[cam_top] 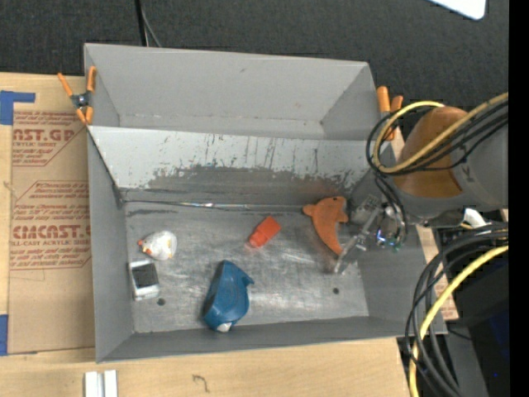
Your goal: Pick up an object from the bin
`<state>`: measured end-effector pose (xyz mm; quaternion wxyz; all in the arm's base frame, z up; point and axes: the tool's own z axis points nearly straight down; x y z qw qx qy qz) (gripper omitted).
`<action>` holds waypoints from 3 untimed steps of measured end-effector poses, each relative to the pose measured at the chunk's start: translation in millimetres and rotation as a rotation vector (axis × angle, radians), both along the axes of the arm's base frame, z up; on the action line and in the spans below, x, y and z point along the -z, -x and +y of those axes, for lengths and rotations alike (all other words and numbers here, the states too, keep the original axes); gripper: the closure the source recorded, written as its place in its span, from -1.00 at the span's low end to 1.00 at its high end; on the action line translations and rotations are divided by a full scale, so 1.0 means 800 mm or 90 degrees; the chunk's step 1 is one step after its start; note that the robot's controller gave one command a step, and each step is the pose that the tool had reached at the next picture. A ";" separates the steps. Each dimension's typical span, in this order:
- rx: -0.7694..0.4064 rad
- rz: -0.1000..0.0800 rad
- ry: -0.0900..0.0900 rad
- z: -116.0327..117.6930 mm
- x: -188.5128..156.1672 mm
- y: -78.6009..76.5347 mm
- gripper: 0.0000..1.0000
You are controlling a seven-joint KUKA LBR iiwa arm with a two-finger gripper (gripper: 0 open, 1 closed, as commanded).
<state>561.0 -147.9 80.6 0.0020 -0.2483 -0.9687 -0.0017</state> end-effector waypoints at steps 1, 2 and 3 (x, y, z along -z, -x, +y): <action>-0.064 -0.006 0.004 0.012 0.011 0.027 1.00; -0.064 -0.006 0.004 0.012 0.011 0.027 1.00; -0.064 -0.003 0.003 0.012 0.007 0.028 1.00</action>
Offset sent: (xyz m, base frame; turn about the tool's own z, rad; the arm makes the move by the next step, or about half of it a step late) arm 0.0000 0.0000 0.0000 0.0000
